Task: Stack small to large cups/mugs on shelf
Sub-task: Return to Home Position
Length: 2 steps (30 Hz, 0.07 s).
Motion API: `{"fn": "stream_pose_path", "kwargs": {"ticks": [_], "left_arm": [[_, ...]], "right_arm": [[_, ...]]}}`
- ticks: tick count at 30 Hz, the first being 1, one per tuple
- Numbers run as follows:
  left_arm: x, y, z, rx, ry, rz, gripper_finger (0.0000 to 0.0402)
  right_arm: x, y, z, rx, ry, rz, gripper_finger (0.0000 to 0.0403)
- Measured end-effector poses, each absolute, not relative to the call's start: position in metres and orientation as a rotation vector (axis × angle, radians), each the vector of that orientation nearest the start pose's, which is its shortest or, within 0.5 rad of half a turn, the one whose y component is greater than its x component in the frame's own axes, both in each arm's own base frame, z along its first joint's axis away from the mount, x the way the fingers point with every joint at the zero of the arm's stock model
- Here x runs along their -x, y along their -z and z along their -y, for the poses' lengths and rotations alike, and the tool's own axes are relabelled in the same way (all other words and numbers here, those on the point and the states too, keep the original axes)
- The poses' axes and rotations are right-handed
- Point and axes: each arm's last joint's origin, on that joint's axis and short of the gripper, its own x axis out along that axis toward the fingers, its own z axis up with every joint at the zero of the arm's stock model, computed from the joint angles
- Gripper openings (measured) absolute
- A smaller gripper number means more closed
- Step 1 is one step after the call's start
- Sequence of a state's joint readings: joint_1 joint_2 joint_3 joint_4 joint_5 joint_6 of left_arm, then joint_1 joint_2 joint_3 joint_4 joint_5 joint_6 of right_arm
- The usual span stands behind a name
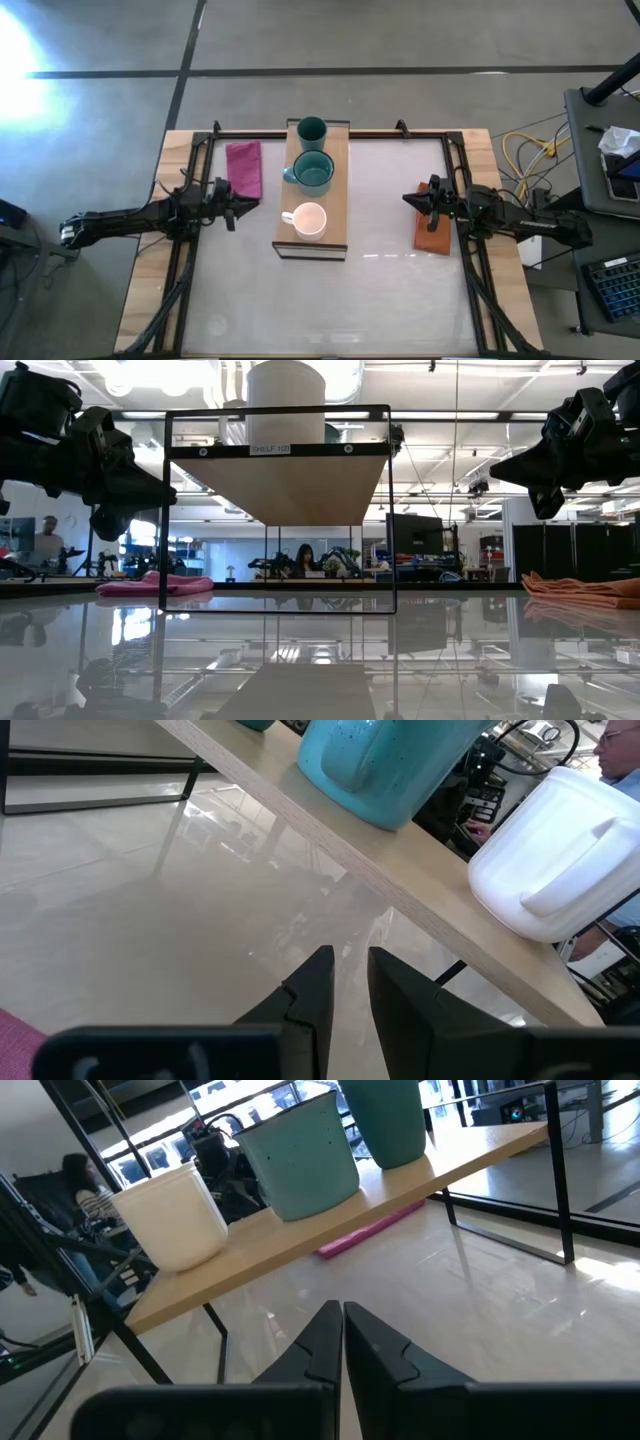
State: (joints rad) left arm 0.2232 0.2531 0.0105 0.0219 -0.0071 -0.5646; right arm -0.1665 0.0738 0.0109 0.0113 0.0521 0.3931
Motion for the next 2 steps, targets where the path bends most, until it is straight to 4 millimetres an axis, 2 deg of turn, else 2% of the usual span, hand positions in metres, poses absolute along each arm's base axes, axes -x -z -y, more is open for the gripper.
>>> {"fn": "stream_pose_path", "kwargs": {"ticks": [2], "left_arm": [[-0.1082, -0.1478, -0.0248, 0.584, -0.286, -0.149, 0.0050]], "right_arm": [[-0.0999, -0.1624, 0.0183, -0.394, 0.226, -0.008, 0.0009]]}}
